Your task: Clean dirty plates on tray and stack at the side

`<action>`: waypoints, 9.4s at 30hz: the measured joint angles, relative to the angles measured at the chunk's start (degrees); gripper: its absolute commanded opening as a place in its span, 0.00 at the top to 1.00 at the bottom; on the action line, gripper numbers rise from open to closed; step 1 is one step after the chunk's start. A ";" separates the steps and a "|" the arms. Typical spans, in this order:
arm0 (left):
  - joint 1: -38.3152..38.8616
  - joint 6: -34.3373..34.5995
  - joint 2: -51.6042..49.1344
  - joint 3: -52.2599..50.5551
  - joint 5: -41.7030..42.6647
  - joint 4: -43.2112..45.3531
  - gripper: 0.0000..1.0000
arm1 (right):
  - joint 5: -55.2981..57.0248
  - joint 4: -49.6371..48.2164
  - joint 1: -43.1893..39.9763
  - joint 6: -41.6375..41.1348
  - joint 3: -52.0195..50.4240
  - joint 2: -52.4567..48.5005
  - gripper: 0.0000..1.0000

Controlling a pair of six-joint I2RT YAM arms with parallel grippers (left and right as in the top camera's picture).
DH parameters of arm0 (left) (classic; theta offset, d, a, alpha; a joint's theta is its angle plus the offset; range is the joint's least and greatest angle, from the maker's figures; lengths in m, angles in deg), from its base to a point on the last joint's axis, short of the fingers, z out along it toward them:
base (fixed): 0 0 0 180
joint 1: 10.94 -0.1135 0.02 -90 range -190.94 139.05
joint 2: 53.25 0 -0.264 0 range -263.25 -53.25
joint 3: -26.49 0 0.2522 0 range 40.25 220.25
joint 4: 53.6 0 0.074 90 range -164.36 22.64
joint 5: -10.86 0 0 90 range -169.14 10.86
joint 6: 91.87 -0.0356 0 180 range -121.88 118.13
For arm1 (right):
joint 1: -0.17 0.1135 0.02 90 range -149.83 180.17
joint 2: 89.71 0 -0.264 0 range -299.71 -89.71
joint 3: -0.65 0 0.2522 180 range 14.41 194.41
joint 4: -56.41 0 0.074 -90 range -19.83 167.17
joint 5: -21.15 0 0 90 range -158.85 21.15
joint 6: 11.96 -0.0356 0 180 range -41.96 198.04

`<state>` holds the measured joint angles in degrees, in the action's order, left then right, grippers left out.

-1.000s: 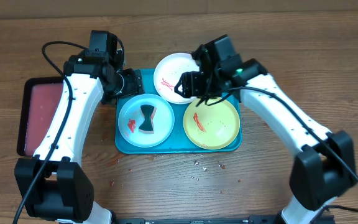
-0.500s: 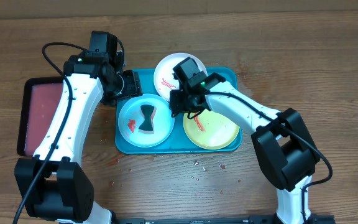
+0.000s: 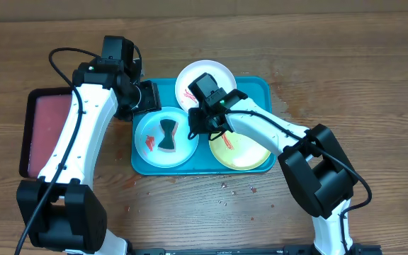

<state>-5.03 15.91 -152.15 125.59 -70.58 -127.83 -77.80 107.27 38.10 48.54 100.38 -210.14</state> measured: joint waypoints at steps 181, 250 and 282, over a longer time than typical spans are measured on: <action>-25.18 9.62 10.01 -8.11 -10.64 4.90 0.96 | 67.12 13.31 19.26 38.01 21.70 2.67 0.96; -25.90 12.31 10.01 -8.11 -10.45 5.60 0.96 | 6.71 24.65 -37.05 12.48 19.30 6.88 0.96; -25.90 12.31 10.01 -8.11 -10.45 5.79 0.96 | -16.48 -2.49 -39.26 17.77 -5.01 7.02 0.33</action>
<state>-30.93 28.21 -142.14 117.48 -81.03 -122.04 -94.28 104.78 -1.15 66.31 95.38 -203.12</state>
